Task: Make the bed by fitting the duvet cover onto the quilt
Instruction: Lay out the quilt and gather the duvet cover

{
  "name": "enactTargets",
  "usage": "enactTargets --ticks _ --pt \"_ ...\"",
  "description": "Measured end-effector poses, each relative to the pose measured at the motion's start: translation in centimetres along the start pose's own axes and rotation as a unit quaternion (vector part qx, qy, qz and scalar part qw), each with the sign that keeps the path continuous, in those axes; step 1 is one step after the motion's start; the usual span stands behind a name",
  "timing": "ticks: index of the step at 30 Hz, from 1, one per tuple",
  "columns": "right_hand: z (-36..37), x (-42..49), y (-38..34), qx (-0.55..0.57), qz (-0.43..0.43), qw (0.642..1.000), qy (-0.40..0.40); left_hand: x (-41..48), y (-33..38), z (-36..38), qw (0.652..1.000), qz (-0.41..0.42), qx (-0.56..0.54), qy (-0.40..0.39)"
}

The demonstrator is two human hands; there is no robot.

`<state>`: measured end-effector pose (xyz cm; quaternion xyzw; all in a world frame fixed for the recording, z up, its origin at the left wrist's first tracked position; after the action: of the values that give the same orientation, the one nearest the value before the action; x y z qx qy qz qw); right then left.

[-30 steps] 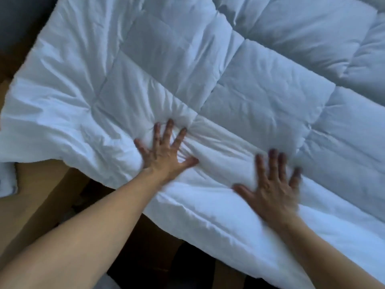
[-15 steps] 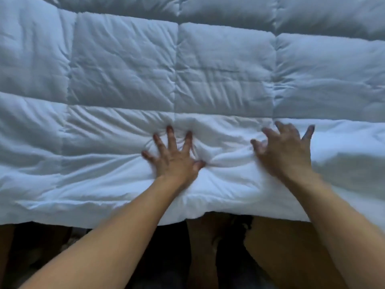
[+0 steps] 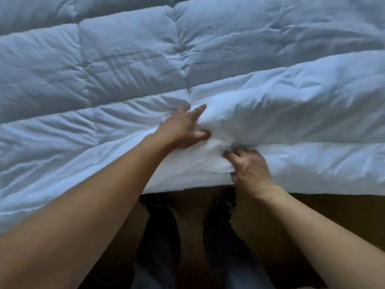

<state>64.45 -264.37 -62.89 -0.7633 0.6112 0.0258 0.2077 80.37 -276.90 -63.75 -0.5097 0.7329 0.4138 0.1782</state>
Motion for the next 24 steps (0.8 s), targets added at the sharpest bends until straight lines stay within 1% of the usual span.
enactTargets --ticks 1,2,4,5,6,7,8,9,10,11,12,13,15,16,18,19,20,21,22,23,24 --pt "0.1 -1.6 0.2 0.015 -0.020 0.999 -0.033 0.2 0.4 -0.1 1.000 0.001 0.022 0.009" --pt "0.7 -3.5 0.4 0.023 -0.035 0.995 -0.089 0.3 0.5 0.0 0.999 -0.006 0.050 0.012" --pt "2.5 -7.5 1.9 0.010 -0.031 0.969 -0.244 0.2 0.6 1.4 0.992 -0.044 0.117 -0.007" --pt "2.9 -8.9 3.2 0.001 -0.016 0.955 -0.295 0.2 0.6 2.6 0.987 -0.073 0.142 -0.027" --pt "3.0 -9.6 4.3 0.006 0.002 0.944 -0.329 0.0 0.6 3.9 0.981 -0.101 0.157 -0.042" --pt "2.6 -9.5 5.0 0.037 0.015 0.941 -0.336 0.1 0.8 4.9 0.977 -0.123 0.165 -0.046" --pt "1.7 -8.4 5.4 0.083 0.031 0.947 -0.309 0.3 1.1 5.6 0.976 -0.138 0.165 -0.042" --pt "0.0 -6.5 5.9 0.122 0.045 0.968 -0.216 0.6 1.4 6.1 0.975 -0.149 0.160 -0.034" --pt "-1.8 -4.4 6.8 0.120 0.065 0.985 -0.109 1.0 1.4 6.3 0.975 -0.156 0.152 -0.027" --pt "-3.0 -2.5 7.7 0.095 0.105 0.989 -0.037 1.3 1.4 6.3 0.976 -0.159 0.146 -0.023" --pt "-3.4 -0.6 8.3 0.071 0.153 0.985 -0.022 1.5 1.2 6.3 0.977 -0.157 0.144 -0.021" --pt "-2.7 1.3 8.7 0.059 0.193 0.977 -0.067 1.7 1.0 6.2 0.977 -0.152 0.145 -0.024" --pt "-0.1 3.9 8.9 0.066 0.245 0.951 -0.177 1.7 0.6 5.9 0.977 -0.146 0.147 -0.041" --pt "0.6 4.5 8.7 0.071 0.258 0.942 -0.202 1.6 0.6 5.5 0.978 -0.145 0.143 -0.052" --pt "0.3 4.6 8.6 0.102 0.262 0.939 -0.200 1.2 1.0 3.9 0.983 -0.129 0.114 -0.057" --pt "-0.7 4.2 8.6 0.150 0.264 0.936 -0.178 0.7 1.4 2.8 0.990 -0.114 0.064 -0.048" --pt "-2.1 3.3 8.9 0.236 0.275 0.921 -0.143 -0.2 1.8 1.6 0.994 -0.097 -0.029 -0.029" --pt "-3.7 2.2 9.5 0.342 0.294 0.887 -0.096 -1.4 2.2 0.4 0.985 -0.076 -0.152 -0.004" --pt "-5.6 0.6 10.0 0.433 0.315 0.844 -0.042 -2.9 2.7 -1.0 0.964 -0.053 -0.258 0.020" --pt "-7.9 -1.0 10.3 0.491 0.332 0.805 0.011 -4.6 3.4 -2.5 0.944 -0.030 -0.325 0.045" --pt "-10.3 -2.6 10.4 0.523 0.342 0.778 0.059 -6.5 3.9 -4.4 0.934 -0.008 -0.348 0.081"
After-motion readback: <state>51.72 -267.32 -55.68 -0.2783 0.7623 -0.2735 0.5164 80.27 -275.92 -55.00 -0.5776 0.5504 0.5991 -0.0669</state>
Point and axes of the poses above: each hand's wrist, its own x-axis towards the middle knuckle, its own z-axis out of the palm, y = z × x, the point moved 8 cm from there along x, towards the middle knuckle, and after that the axes turned 10 degrees about -y, right-handed, at the moved point
